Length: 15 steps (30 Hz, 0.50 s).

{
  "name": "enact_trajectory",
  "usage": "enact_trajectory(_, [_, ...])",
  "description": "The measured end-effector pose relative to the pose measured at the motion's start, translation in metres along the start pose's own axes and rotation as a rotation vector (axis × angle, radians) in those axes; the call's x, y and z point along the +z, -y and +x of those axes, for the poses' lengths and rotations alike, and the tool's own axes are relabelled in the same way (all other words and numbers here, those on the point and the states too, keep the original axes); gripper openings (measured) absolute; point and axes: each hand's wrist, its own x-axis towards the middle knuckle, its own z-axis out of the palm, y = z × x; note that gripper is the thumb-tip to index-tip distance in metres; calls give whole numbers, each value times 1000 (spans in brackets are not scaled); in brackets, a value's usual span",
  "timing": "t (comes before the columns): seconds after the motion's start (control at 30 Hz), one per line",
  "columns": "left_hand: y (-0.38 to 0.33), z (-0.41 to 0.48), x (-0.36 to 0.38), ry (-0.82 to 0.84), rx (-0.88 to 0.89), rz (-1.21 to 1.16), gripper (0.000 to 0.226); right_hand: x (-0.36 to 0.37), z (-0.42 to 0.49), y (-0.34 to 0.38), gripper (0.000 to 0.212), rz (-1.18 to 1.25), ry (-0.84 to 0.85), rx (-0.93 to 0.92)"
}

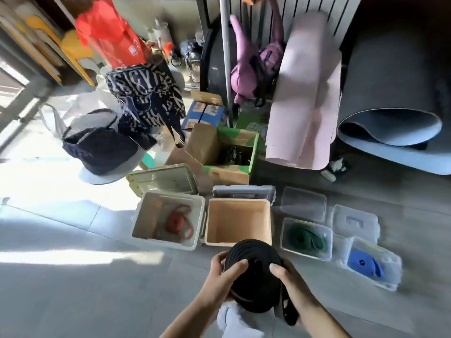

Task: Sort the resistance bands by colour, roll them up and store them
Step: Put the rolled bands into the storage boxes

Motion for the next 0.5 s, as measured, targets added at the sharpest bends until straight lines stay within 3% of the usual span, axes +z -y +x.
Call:
enact_trajectory(0.13, [8, 76, -44, 26, -77, -31, 84, 28, 72, -14, 45, 27, -53, 31])
enact_trajectory(0.3, [40, 199, -79, 79, -94, -18, 76, 28, 191, -77, 73, 38, -79, 83])
enact_trajectory(0.43, [84, 312, -96, 103, -73, 22, 86, 12, 294, -129, 26, 32, -147, 86])
enact_trajectory(0.5, [105, 360, -101, 124, -72, 19, 86, 1, 338, -145, 14, -21, -153, 80])
